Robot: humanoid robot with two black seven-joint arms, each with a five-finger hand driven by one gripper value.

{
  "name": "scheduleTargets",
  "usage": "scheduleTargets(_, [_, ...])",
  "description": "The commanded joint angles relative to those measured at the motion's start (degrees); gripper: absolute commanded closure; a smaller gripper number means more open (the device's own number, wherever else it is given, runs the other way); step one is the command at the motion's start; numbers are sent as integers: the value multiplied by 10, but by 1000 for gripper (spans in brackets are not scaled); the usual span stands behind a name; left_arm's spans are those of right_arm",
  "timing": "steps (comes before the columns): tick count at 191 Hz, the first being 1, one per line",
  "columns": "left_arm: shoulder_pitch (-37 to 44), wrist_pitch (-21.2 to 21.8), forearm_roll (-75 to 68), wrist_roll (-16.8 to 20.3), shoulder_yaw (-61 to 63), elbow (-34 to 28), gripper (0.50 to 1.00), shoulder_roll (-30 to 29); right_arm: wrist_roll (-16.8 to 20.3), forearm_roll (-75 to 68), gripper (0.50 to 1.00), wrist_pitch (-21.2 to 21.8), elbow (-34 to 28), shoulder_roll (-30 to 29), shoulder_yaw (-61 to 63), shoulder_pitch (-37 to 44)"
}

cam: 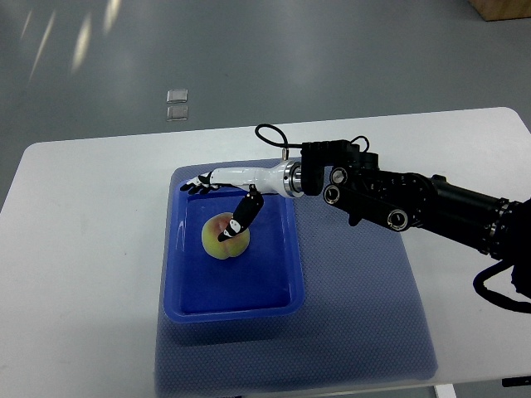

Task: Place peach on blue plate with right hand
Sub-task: 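Lower the peach into the tray and open the right hand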

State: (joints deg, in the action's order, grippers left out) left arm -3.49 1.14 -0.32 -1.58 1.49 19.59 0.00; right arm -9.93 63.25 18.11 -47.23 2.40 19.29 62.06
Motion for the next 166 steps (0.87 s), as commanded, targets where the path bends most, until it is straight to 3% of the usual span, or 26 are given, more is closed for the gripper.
scheduleTargets(1, [1,1,0,0,0,0,500,0,0,-37,566,-2,-13,23,65,-1])
scheduleTargets(26, [1,1,0,0,0,0,500,0,-2,-103,566,-2,-25,61,156,-22])
scheduleTargets(29, [0,1,0,0,0,0,500,0,-3,-152,566,0,-26,77,224,-66])
scheduleTargets(70, [1,1,-1,0,0,4,500,0,-4,-365,566,8,-26,63,433,-228])
scheduleTargets(83, [1,1,-1,-1,1,4,500,0,-4,-379,568,8,-25,60,440,-235])
scheduleTargets(85, [1,1,-2,-1,1,5,500,0,-6,-459,566,6,-16,35,466,-272])
scheduleTargets(93, [1,1,-2,-1,1,6,500,0,-10,-490,566,7,-11,25,471,-290])
scheduleTargets(119, [1,1,-3,-1,1,8,500,0,-50,-584,566,24,-1,4,476,-334])
scheduleTargets(166, [1,1,-3,-1,2,7,500,0,-66,-603,566,36,3,-15,477,-342])
